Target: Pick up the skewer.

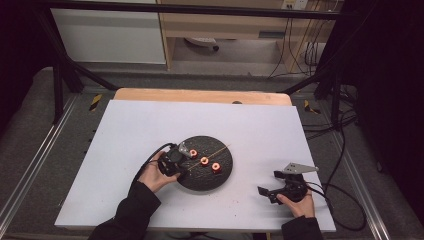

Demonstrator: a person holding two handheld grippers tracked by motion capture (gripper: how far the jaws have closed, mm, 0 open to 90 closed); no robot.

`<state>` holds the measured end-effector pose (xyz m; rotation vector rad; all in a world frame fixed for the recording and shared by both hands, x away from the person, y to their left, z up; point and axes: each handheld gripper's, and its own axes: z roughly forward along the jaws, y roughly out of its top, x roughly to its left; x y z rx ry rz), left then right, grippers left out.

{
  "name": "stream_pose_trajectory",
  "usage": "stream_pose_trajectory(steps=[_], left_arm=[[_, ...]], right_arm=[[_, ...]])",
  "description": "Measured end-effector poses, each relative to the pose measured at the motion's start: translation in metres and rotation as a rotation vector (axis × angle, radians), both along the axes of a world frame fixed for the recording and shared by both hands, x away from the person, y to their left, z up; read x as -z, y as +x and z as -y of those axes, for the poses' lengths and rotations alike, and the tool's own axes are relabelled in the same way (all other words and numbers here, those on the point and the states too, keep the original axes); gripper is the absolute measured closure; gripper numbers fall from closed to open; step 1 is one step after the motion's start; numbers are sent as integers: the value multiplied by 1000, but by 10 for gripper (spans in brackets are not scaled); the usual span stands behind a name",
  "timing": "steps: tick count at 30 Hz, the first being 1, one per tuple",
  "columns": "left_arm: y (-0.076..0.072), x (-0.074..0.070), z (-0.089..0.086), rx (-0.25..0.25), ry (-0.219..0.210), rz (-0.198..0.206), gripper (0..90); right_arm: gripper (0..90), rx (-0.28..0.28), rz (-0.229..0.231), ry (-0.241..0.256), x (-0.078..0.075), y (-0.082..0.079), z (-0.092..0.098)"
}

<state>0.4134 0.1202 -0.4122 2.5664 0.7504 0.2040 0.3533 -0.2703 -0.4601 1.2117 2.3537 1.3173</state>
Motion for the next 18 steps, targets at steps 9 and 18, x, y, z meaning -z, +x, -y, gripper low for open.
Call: stream_pose_trajectory(steps=[9, 18], left_arm=[[-9, -7, -7, -14, -54, 40, 881], [-27, -5, -31, -54, -153, 79, 880]], right_arm=[[12, 2, 1, 0, 0, 0, 0], [12, 6, 2, 3, -1, 0, 0]])
